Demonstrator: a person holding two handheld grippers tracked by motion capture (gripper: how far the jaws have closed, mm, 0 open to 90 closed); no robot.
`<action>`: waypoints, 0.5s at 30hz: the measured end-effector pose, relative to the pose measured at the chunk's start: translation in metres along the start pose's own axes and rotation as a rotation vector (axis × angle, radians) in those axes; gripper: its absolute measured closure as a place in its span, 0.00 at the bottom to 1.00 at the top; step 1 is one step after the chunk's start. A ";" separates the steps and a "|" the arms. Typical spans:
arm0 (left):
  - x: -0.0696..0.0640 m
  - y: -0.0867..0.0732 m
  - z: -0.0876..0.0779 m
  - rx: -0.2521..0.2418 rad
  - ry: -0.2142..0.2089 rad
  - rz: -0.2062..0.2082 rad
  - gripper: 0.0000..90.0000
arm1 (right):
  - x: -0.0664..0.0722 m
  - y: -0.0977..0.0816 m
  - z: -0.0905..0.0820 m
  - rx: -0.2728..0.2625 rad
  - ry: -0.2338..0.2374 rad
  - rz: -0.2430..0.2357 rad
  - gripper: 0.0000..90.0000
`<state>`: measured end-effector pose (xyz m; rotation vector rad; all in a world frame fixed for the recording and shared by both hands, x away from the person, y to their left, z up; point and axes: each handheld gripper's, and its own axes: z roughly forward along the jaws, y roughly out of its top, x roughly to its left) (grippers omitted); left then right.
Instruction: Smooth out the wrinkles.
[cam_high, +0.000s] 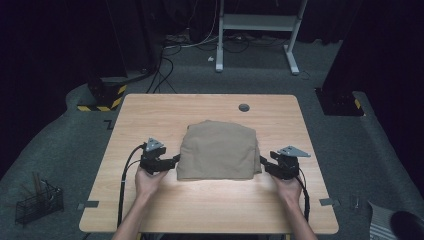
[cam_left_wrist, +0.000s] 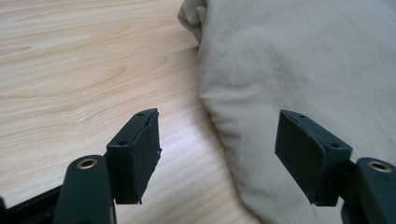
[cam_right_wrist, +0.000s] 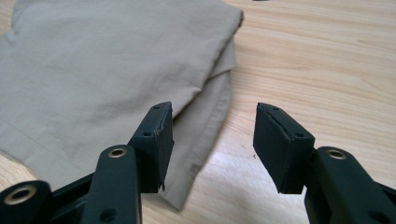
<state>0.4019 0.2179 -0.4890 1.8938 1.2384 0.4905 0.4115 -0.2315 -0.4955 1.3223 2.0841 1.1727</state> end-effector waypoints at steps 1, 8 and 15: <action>0.000 -0.002 -0.001 -0.001 0.005 0.001 0.34 | -0.001 -0.002 -0.001 0.002 -0.006 0.004 0.53; 0.009 -0.019 -0.008 0.016 0.037 -0.022 0.34 | -0.013 -0.011 -0.005 0.030 -0.038 0.021 0.53; 0.021 -0.033 -0.011 0.049 0.097 -0.029 0.34 | -0.022 -0.020 -0.005 0.074 -0.075 0.032 0.53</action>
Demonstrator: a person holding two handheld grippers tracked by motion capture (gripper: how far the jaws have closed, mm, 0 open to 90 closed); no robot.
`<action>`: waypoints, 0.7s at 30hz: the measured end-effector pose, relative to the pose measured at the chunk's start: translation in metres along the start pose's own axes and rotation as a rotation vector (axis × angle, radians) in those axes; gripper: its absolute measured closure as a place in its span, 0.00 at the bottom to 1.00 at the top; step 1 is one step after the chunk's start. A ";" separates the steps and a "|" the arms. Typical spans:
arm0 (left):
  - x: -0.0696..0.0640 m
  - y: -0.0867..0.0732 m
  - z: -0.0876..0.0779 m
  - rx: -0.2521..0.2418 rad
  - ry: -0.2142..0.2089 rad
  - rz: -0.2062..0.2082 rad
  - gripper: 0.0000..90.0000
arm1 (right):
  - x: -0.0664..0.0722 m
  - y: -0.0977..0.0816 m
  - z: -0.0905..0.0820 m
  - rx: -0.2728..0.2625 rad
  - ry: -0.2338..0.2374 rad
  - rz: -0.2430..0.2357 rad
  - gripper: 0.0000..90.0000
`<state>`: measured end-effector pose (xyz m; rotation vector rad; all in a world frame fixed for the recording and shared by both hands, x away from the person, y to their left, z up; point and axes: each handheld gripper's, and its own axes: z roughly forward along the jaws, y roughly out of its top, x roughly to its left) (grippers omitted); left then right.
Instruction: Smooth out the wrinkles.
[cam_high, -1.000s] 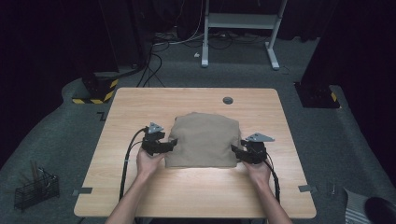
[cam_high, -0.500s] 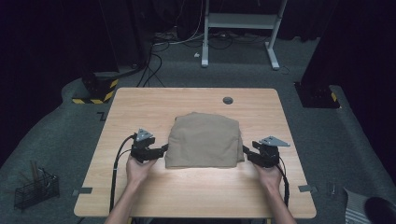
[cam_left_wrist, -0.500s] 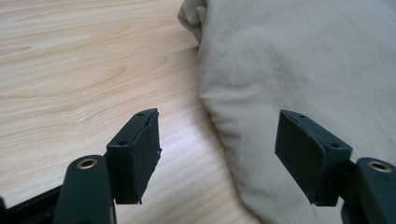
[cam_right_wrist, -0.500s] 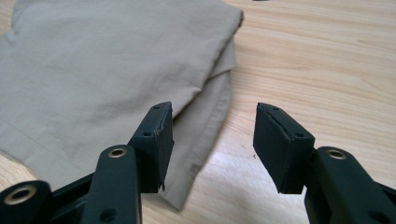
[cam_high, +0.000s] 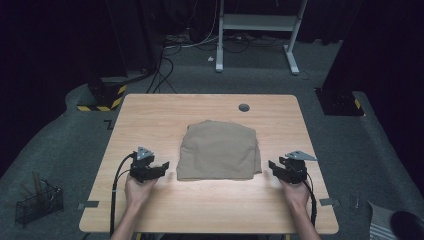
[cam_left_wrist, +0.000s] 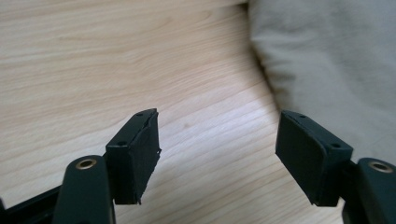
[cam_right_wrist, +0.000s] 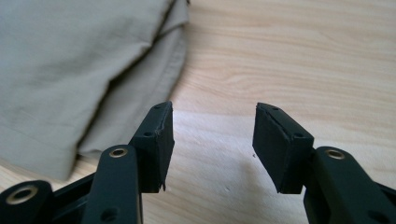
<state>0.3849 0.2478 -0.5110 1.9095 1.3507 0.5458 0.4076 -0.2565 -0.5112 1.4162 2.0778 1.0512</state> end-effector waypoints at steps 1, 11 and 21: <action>0.001 -0.001 0.000 0.003 0.006 -0.002 0.34 | -0.001 -0.001 0.000 0.007 -0.007 0.001 0.53; 0.009 -0.014 0.008 0.027 0.074 0.021 0.32 | -0.004 -0.007 0.008 0.052 -0.083 -0.029 0.51; 0.008 -0.014 0.009 0.019 0.102 0.000 0.27 | -0.002 -0.006 0.011 0.061 -0.093 -0.045 0.45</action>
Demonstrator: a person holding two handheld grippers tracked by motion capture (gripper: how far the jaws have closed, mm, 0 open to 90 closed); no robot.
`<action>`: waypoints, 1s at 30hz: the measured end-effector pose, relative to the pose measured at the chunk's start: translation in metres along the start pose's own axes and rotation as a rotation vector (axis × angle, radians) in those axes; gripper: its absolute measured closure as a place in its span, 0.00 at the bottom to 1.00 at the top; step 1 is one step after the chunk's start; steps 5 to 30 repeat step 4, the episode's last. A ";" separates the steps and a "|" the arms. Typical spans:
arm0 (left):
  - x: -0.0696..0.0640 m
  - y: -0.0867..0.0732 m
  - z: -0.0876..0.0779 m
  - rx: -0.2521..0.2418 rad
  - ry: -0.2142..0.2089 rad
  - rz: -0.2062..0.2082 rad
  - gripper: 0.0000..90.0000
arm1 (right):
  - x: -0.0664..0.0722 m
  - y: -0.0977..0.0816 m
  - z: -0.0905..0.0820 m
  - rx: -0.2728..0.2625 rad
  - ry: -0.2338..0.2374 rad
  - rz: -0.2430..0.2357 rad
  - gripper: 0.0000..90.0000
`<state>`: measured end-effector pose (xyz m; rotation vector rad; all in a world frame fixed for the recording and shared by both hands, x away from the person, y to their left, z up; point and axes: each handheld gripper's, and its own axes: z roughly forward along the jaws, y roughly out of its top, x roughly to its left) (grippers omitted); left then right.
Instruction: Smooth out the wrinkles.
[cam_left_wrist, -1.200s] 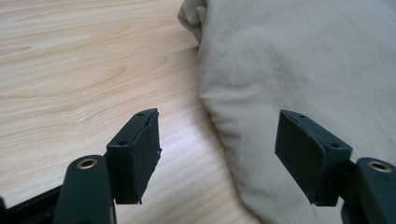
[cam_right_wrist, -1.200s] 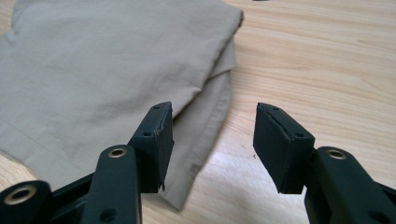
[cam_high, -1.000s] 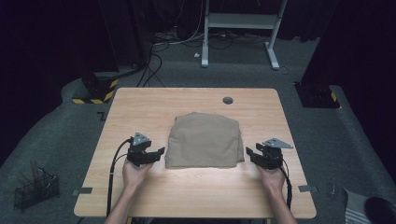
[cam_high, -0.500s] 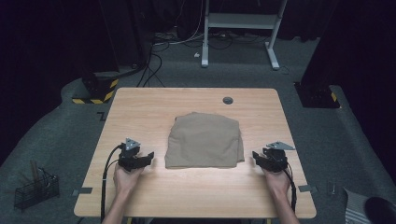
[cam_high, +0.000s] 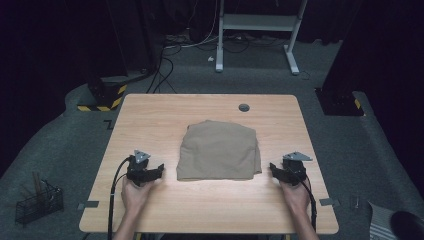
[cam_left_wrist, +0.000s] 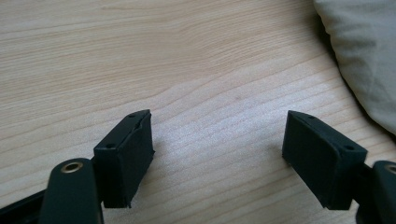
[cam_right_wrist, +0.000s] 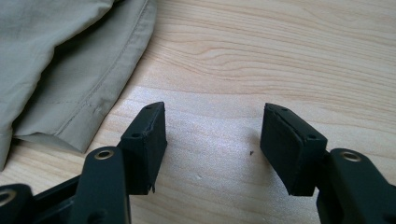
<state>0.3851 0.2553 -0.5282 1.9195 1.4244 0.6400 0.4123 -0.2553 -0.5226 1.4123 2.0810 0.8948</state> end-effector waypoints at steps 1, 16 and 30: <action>0.000 0.000 0.000 0.000 0.000 0.000 0.27 | 0.000 0.000 0.000 0.000 0.000 0.000 0.45; 0.000 0.000 0.000 0.004 -0.002 0.006 0.26 | 0.000 0.000 0.000 0.001 -0.003 0.002 0.44; 0.000 0.000 0.000 0.004 -0.002 0.006 0.26 | 0.000 0.000 0.000 0.001 -0.003 0.002 0.44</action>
